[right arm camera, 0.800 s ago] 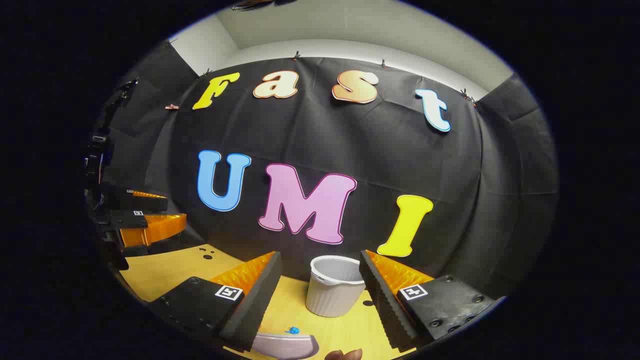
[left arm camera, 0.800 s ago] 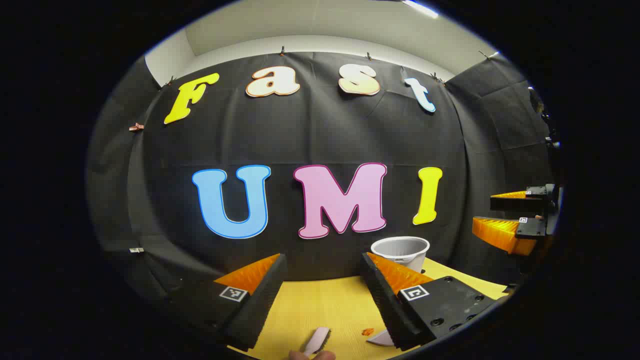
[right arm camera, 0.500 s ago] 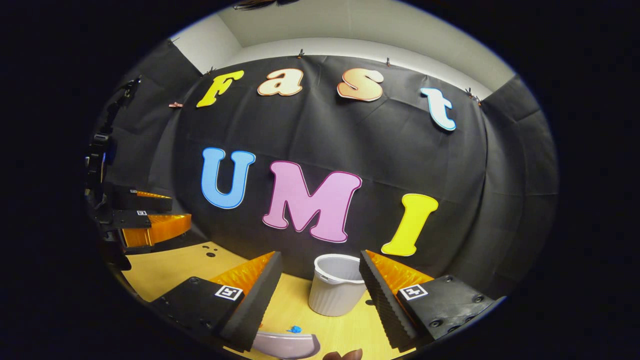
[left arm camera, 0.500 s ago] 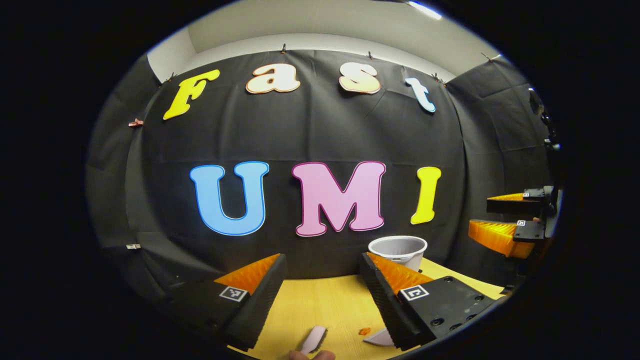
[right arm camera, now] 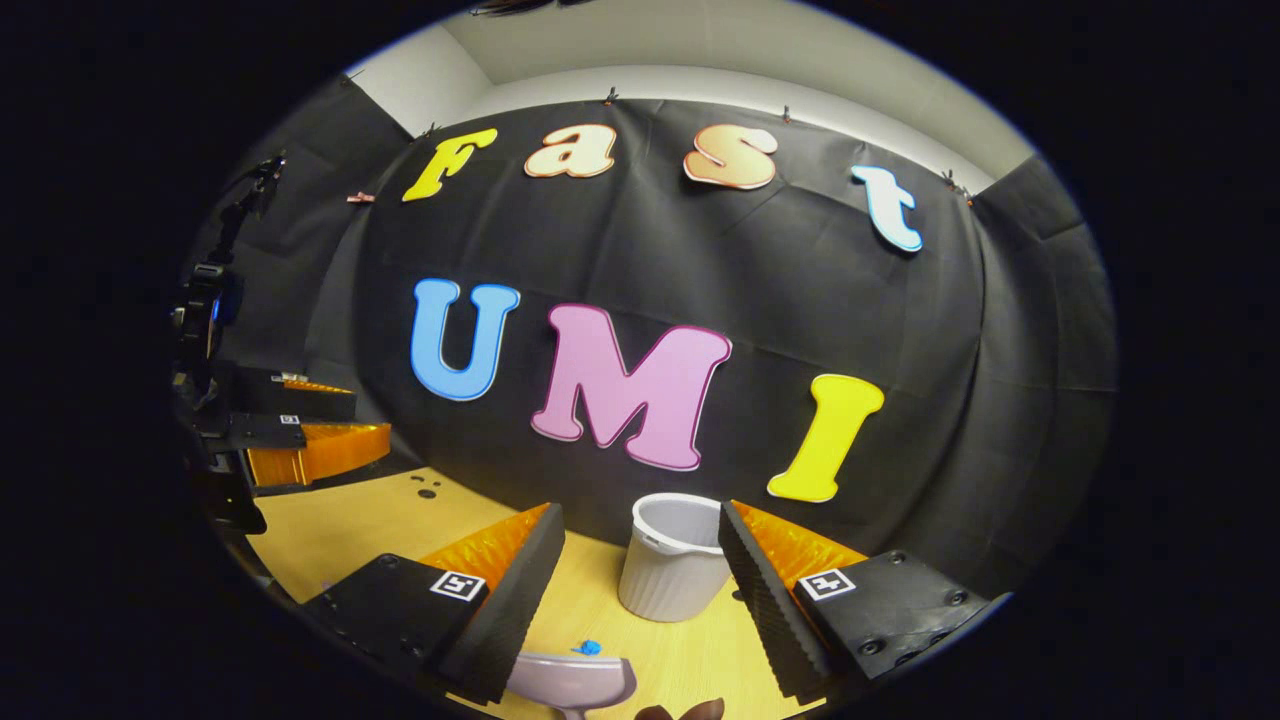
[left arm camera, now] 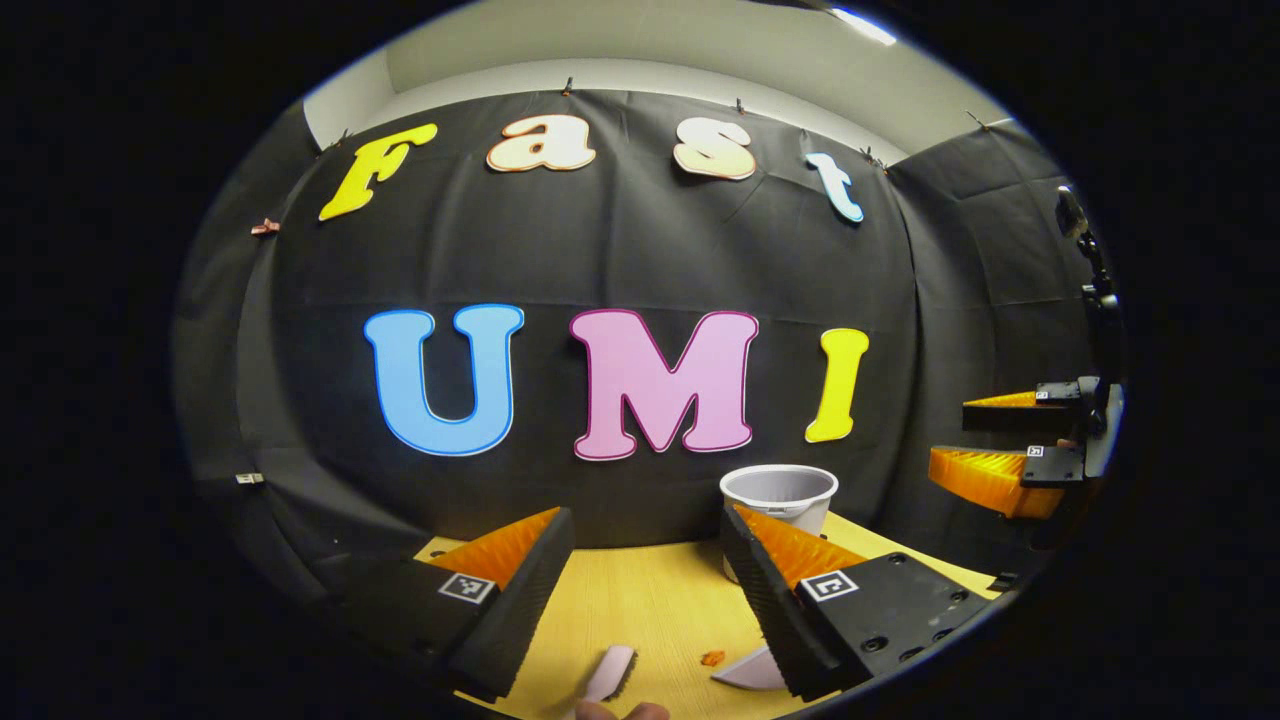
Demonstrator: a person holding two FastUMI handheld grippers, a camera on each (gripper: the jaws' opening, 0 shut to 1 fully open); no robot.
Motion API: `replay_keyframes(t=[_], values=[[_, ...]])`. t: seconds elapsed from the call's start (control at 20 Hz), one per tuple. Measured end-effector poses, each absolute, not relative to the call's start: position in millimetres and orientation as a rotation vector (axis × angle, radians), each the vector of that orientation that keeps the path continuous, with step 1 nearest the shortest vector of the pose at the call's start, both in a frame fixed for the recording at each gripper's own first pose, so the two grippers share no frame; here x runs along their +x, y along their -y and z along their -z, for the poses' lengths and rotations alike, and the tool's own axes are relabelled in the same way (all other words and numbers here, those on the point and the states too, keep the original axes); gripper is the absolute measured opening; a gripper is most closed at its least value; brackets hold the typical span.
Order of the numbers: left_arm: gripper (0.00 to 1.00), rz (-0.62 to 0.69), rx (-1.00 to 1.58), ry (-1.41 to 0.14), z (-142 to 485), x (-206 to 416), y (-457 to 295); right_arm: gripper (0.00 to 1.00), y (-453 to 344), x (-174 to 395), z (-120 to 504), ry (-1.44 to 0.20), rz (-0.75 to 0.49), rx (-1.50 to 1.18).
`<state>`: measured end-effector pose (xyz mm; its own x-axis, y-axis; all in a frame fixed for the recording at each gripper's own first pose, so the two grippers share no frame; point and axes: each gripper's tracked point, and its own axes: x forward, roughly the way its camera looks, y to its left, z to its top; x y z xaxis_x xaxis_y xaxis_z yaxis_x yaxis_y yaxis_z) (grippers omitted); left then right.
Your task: Pick up the small broom and dustpan from the desktop, sweep the trash into the dustpan with the broom, and then empty the trash into the garbage bin.
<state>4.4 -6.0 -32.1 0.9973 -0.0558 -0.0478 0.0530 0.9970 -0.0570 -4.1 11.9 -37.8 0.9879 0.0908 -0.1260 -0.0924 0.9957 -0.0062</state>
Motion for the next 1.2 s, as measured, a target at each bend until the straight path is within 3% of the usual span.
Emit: replay_keyframes(t=[0.4, 0.7, 1.0, 1.2], values=[[0.95, 0.029, 0.040, -0.135, 77, -9, 0, 0.97, -42, -68, 207, -0.710, -0.240, 0.045], [0.96, 0.017, 0.070, -0.214, 114, -23, -5, 0.95, -49, -113, 311, -1.045, -0.288, -0.003], [0.96, -0.014, 0.073, -0.262, 135, -28, -16, 0.90, -65, -118, 393, -1.232, -0.328, -0.021], [0.96, -0.032, 0.043, -0.295, 147, -26, -22, 0.77, -72, -121, 432, -1.331, -0.316, 0.005]])
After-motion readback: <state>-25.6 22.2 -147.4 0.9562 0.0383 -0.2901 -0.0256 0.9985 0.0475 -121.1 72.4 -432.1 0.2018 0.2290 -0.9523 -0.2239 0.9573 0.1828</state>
